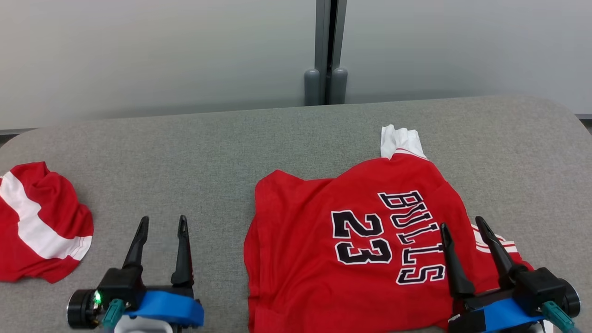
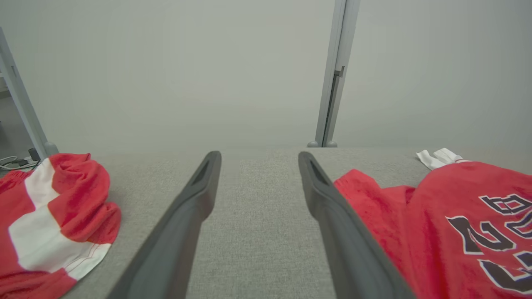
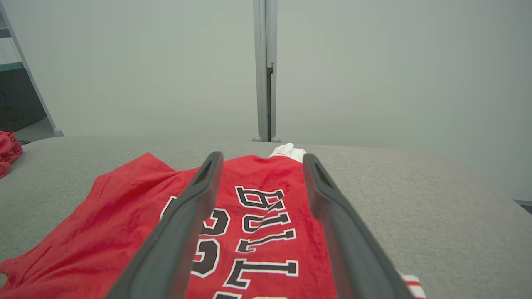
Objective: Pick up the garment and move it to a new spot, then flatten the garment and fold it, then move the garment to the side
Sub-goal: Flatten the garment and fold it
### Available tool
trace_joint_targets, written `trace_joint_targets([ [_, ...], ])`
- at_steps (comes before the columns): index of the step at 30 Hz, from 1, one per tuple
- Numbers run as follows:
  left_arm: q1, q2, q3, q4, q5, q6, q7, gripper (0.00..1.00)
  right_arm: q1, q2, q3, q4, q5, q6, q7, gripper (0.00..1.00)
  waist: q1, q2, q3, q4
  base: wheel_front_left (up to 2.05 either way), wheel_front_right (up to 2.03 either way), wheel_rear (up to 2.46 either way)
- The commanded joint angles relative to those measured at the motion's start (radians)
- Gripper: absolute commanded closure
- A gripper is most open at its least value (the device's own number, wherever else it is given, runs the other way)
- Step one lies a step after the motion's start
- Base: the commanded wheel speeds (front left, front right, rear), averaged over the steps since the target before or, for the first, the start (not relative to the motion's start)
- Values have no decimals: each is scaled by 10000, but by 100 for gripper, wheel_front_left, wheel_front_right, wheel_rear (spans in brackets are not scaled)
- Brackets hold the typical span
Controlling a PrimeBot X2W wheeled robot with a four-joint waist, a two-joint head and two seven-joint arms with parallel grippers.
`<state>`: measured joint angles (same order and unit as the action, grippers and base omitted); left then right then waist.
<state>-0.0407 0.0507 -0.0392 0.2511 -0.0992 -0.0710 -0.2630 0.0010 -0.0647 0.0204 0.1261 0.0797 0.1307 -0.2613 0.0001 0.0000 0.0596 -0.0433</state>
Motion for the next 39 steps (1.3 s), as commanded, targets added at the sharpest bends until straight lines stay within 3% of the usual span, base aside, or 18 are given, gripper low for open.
trace_joint_targets([
  [1, -332, -4, -48, 93, 64, -58, -26, 0, -158, 9, -13, 17, -79, 1, -50, 0, -1, 0, 43, -40, 0, 0, 0],
  [12, -2677, -1, -1111, 1948, 276, -427, -26, 0, -554, 3, 126, 26, 35, 1, -51, 0, -1, 0, 621, -490, 0, 0, 0],
  [28, -3858, 0, -2580, 6228, -100, -590, 38, 0, -852, 88, 156, 151, 60, 1, -46, 0, -1, 0, 1019, -840, 0, 0, 0],
  [37, -4439, 0, -3165, 7640, -350, -614, 37, 0, -1041, 111, 224, 256, 202, 1, -46, 0, -1, 0, 1187, -966, 0, 0, 0],
  [38, -4489, 0, -3254, 7807, -363, -617, 92, 5, -1033, 116, 232, 257, 220, 1, -46, 0, -1, 0, 1196, -979, 0, 0, 0],
  [39, -4548, 0, -3335, 7932, -438, -617, 96, 22, -1042, 119, 239, 250, 240, 1, -46, 0, -1, 0, 1203, -993, 0, 0, 0],
])
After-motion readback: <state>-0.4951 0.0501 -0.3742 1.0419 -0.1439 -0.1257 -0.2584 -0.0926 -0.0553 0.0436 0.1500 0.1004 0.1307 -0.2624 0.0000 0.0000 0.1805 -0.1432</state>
